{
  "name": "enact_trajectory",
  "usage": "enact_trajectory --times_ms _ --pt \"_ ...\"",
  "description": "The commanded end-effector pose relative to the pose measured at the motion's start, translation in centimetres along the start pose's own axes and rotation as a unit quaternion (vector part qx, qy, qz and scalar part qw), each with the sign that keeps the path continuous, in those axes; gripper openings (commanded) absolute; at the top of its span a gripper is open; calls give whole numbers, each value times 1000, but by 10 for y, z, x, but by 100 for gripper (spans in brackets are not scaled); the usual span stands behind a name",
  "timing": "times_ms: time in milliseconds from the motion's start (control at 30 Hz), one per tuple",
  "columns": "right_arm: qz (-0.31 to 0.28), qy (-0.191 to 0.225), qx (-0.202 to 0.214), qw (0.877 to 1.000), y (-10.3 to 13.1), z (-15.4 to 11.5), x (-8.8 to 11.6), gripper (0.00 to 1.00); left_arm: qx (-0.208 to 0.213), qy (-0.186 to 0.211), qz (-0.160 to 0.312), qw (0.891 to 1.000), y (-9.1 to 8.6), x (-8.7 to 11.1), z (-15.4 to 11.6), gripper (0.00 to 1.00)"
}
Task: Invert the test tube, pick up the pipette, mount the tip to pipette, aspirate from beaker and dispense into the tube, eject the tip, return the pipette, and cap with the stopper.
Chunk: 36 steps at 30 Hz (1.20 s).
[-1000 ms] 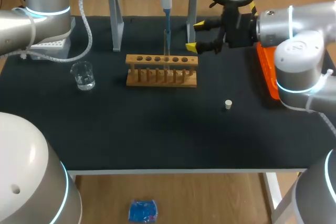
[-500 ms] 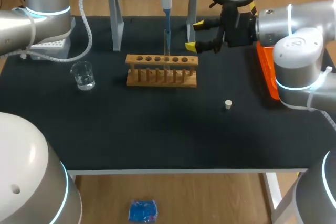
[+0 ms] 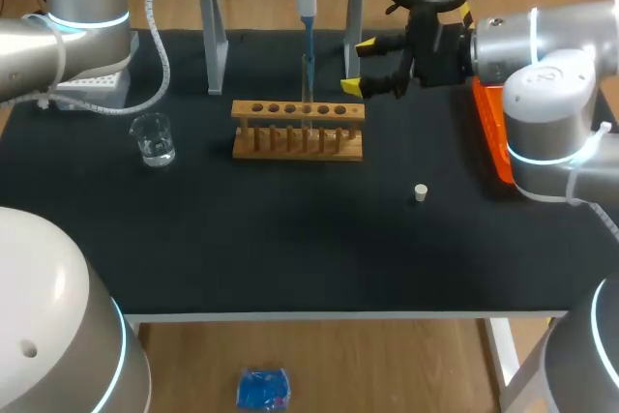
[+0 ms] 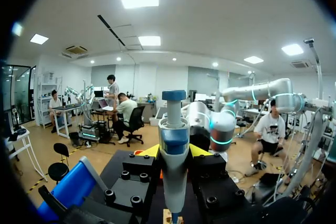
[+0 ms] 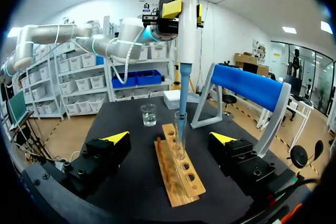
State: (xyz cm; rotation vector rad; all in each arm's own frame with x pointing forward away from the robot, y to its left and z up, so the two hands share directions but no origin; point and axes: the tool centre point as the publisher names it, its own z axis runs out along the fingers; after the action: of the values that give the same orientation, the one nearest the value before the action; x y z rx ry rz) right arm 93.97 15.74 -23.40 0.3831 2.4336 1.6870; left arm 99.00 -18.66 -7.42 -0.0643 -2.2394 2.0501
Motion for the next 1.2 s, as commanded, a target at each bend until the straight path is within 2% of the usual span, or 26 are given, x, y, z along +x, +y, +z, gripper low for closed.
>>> enact_trajectory --times_ms 33,233,1200 --pt "0 -1 0 1000 0 0 0 100 -1 0 0 1000 -1 0 0 0" --pt "0 -1 0 1000 0 0 0 100 -1 0 0 1000 -1 0 0 0" --pt "0 -1 0 1000 0 0 0 100 -38 -17 24 999 -39 14 5 0"
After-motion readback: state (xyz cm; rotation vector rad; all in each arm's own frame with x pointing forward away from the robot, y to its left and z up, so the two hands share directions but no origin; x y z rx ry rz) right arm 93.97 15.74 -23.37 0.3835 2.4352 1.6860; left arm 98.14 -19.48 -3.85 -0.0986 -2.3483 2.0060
